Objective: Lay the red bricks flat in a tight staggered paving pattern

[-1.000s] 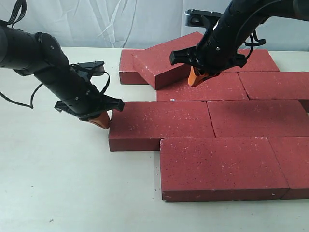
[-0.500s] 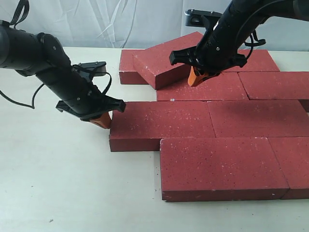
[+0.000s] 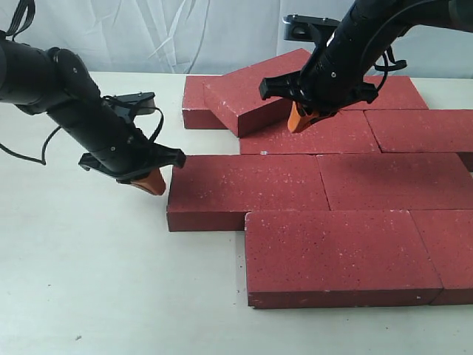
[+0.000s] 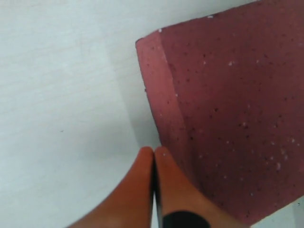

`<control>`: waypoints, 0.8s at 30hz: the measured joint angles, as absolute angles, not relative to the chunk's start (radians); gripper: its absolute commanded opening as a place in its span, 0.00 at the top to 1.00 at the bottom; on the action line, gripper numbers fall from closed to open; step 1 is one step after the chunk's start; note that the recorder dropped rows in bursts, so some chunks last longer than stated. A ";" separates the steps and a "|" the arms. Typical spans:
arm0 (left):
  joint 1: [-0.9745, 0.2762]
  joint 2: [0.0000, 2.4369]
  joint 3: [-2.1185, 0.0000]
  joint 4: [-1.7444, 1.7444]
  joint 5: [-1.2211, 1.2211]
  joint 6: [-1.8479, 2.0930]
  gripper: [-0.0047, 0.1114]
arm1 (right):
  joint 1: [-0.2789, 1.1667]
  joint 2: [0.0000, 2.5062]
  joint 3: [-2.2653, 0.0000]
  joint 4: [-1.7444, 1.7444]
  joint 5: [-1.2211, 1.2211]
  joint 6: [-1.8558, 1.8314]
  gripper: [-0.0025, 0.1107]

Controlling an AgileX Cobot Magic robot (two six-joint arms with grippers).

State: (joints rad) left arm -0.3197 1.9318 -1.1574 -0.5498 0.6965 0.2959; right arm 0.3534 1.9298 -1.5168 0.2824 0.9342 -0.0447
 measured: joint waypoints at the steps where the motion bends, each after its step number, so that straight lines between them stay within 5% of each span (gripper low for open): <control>1: -0.320 1.924 -1.157 -0.550 0.697 0.296 0.96 | 0.353 1.930 -1.517 0.282 0.934 -0.045 0.98; 24: -0.320 1.642 -1.157 -0.497 0.694 0.296 0.96 | 0.353 1.930 -1.517 0.297 0.992 -0.045 0.98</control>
State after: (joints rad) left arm -0.3197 1.6421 -1.1567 -0.4971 0.6937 0.2959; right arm 0.3534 1.9298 -1.5168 0.2966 0.9921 -0.0447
